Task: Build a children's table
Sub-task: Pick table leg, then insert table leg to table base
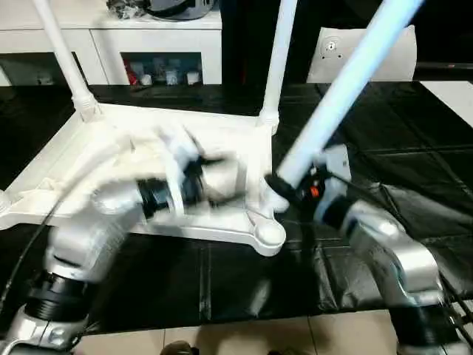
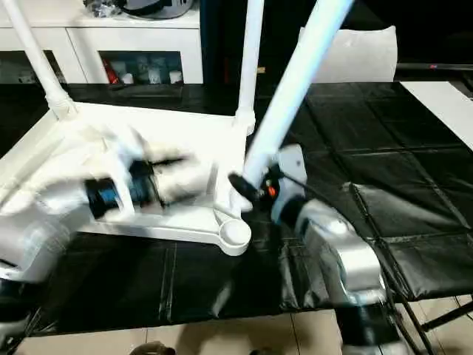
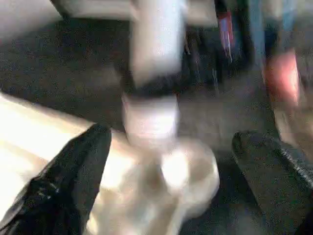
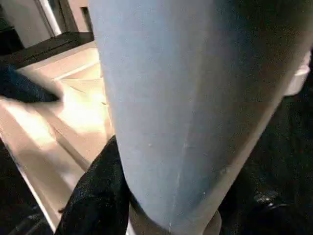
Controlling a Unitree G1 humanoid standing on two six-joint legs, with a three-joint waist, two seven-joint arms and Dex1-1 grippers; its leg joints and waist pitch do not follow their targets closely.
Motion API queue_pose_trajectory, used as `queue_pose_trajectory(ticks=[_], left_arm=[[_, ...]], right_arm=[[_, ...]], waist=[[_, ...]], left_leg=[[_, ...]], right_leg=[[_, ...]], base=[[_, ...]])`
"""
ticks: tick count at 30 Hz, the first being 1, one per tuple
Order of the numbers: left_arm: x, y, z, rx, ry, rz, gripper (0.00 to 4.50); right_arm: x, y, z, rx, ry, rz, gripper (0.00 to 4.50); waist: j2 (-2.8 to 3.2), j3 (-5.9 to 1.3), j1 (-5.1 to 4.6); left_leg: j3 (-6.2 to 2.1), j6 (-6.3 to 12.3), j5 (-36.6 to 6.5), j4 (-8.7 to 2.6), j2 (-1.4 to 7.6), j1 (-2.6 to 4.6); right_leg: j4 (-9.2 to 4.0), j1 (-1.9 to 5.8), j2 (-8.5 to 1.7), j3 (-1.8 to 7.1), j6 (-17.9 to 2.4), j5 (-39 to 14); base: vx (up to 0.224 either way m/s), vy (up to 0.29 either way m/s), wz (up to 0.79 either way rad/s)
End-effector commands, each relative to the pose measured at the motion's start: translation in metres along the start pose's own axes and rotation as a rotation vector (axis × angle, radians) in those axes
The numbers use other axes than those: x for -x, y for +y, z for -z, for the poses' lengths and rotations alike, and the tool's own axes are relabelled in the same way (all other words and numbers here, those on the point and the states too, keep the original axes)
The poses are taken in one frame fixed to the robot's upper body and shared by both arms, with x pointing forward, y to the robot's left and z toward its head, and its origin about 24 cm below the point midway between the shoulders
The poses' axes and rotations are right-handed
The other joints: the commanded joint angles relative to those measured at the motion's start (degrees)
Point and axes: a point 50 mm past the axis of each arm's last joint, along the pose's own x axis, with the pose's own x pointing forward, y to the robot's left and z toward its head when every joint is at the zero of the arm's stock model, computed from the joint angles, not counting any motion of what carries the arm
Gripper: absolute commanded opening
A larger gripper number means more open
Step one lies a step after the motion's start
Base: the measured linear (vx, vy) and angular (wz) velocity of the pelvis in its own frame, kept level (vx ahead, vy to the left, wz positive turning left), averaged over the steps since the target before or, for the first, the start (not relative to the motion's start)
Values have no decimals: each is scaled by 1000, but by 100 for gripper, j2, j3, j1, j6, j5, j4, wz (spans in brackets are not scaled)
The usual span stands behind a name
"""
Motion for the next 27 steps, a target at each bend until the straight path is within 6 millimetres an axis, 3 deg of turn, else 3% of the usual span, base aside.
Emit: queue_pose_trajectory(ticks=[1, 4, 6, 15, 16, 19, 21, 27], left_arm=[[-2, 0, 7, -76, 64, 33, 414], [-3, 4, 16, -126, 119, 74, 408], [-2, 8, 20, -144, 147, 102, 378], [-5, 23, 28, -221, 228, 179, 320], [-5, 26, 30, -227, 244, 196, 308], [-6, 28, 32, -225, 251, 206, 287], [-6, 30, 34, -226, 261, 211, 276], [-5, 37, 37, -241, 279, 205, 217]], right_arm=[[2, 0, -7, 20, -30, 10, 191], [5, 3, -7, 16, -18, 3, 191], [6, 5, -6, 16, -13, -13, 191], [10, 8, -3, 12, 6, -58, 191], [11, 8, -3, 11, 6, -59, 191], [11, 8, -3, 9, 6, -63, 191], [11, 10, -2, 5, 6, -69, 191], [12, 13, 1, 3, 13, -86, 191]], waist=[[81, -371, -40], [75, -373, -41], [73, -387, -38], [95, -416, -19], [124, -407, -14], [104, -412, -9], [127, -416, -5], [124, -414, 9]], left_leg=[[-72, -186, -1382, -452, 174, 80], [-78, -203, -1390, -456, 179, 78], [-80, -204, -1370, -450, 182, 81], [-79, -190, -1245, -436, 193, 71], [-76, -186, -1290, -437, 192, 77], [-77, -207, -1323, -437, 202, 76], [-80, -208, -1320, -434, 200, 79], [-89, -202, -1382, -439, 207, 80]], right_leg=[[-520, 286, -367, 341, -500, -1922], [-521, 287, -374, 339, -521, -1942], [-501, 290, -379, 342, -540, -1871], [-439, 314, -401, 349, -799, -1314], [-463, 307, -409, 347, -812, -1376], [-446, 319, -425, 350, -849, -1404], [-451, 317, -426, 349, -855, -1410], [-471, 319, -437, 343, -821, -1545]], base=[[0, 0, 0], [0, 0, 0], [0, 0, 0], [0, 0, 0], [0, 0, 0], [0, 0, 0], [0, 0, 0], [0, 0, 0]])
